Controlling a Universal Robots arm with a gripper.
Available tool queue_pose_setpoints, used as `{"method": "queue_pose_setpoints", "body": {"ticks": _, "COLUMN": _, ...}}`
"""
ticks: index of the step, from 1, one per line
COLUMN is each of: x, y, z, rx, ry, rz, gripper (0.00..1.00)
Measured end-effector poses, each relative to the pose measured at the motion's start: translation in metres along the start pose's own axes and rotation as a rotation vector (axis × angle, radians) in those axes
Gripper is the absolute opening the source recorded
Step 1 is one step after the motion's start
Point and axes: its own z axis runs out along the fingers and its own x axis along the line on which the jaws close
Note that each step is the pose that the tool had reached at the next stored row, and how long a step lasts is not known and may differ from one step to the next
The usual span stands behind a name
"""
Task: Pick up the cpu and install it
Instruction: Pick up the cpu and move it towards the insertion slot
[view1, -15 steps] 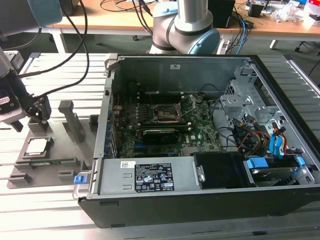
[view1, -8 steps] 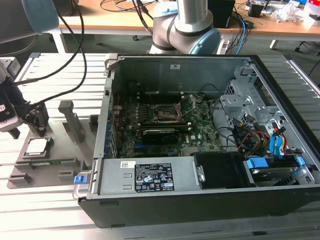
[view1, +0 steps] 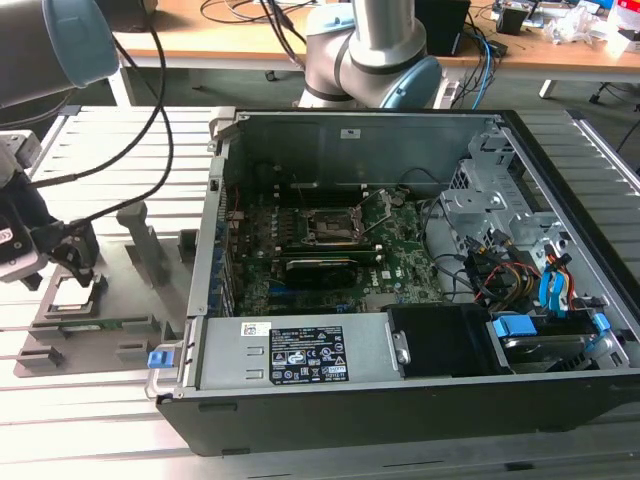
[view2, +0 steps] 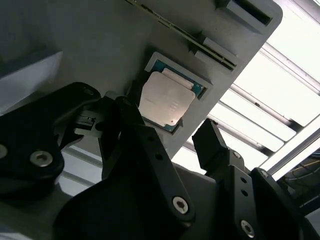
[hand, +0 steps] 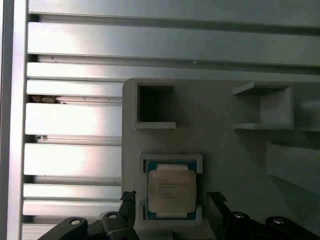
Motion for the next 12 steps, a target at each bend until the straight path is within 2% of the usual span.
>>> {"method": "queue_pose_setpoints", "body": {"ticks": 2, "x": -0.0036, "y": 0.0, "z": 0.0044, "rx": 0.0065, "ry": 0.0003, "rz": 0.0, "gripper": 0.68}}
{"method": "queue_pose_setpoints", "body": {"ticks": 3, "x": -0.0055, "y": -0.0001, "z": 0.0081, "rx": 0.0148, "ry": 0.0005, "rz": 0.0, "gripper": 0.68}}
{"method": "queue_pose_setpoints", "body": {"ticks": 4, "x": -0.006, "y": -0.0001, "z": 0.0107, "rx": 0.0174, "ry": 0.0006, "rz": -0.001, "gripper": 0.68}}
{"method": "queue_pose_setpoints", "body": {"ticks": 6, "x": -0.006, "y": -0.0001, "z": 0.0144, "rx": 0.0177, "ry": 0.0006, "rz": -0.001, "gripper": 0.68}}
{"method": "queue_pose_setpoints", "body": {"ticks": 12, "x": -0.006, "y": 0.0009, "z": 0.0194, "rx": 0.0162, "ry": 0.0007, "rz": -0.001, "gripper": 0.68}}
